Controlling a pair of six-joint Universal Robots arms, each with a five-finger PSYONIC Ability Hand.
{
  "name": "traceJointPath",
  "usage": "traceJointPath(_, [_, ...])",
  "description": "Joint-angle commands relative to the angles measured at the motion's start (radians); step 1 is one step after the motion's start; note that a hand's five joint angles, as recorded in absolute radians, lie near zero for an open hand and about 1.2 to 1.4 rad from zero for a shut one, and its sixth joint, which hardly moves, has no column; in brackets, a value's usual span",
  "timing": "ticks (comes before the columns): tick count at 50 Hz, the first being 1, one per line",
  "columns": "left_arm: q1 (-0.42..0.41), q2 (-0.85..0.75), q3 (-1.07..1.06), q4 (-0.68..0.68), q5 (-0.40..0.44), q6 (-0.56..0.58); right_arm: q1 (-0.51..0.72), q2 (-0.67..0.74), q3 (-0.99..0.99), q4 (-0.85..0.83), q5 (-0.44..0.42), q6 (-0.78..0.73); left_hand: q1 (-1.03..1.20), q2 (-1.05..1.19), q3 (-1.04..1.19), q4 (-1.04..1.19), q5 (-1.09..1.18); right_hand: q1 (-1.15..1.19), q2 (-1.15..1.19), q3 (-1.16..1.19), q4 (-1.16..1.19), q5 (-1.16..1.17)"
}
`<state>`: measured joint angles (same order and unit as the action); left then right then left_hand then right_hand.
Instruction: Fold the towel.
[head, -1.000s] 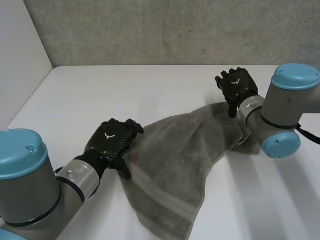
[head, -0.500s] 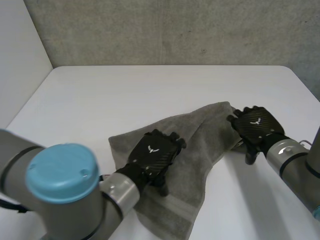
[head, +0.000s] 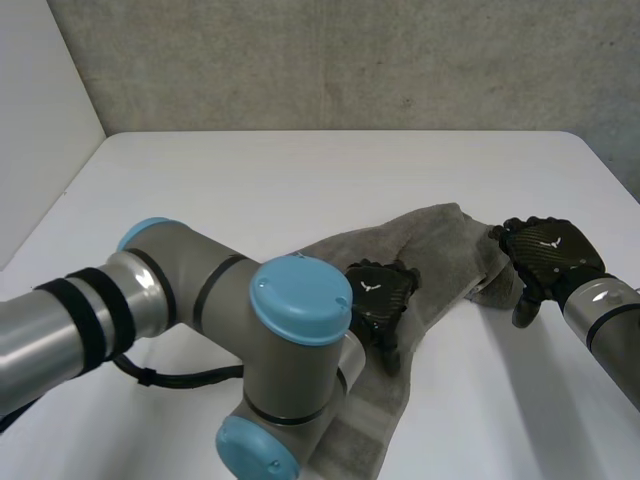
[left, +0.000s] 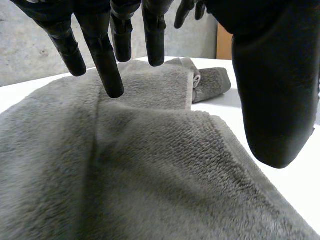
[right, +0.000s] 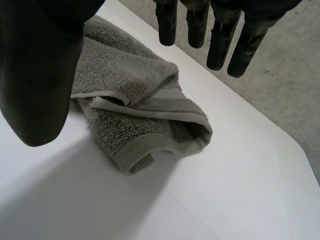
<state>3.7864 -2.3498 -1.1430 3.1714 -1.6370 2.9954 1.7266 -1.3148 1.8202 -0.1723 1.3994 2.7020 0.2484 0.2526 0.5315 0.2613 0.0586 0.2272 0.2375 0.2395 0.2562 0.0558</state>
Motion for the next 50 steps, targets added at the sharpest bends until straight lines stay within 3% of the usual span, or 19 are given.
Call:
traceJointPath(1, [-0.022,-0.051,0.069,0.009,0.002,-0.030,0.001,0.002,0.007,-0.001,0.001,-0.002,-0.006,-0.010,-0.289,-0.019,0.010,-0.053,-0.063,-0.065,-0.082,-0.056])
traceJointPath(18, [-0.028,-0.189,0.215,0.001,-0.006,-0.030,0.002,0.003,0.021,-0.001,0.001,-0.002,0.203,0.199,-0.080,0.190,0.218,-0.053,-0.063,-0.065,-0.082,-0.056])
traceJointPath(29, [-0.027,-0.197,0.216,-0.037,-0.073,-0.016,0.010,0.008,0.021,-0.001,0.000,-0.002,0.285,0.281,0.002,0.272,0.300,-0.053,-0.063,-0.065,-0.082,-0.056])
traceJointPath(43, [-0.004,-0.098,0.120,-0.070,-0.169,0.126,0.031,0.049,-0.021,-0.012,-0.005,0.008,0.332,0.328,0.049,0.319,0.347,-0.053,-0.063,-0.065,-0.082,-0.056])
traceJointPath(50, [0.009,-0.095,0.088,-0.070,-0.176,0.160,0.054,0.136,-0.081,-0.015,-0.011,0.019,0.601,0.597,0.318,0.589,0.617,-0.053,-0.063,-0.065,-0.082,-0.056])
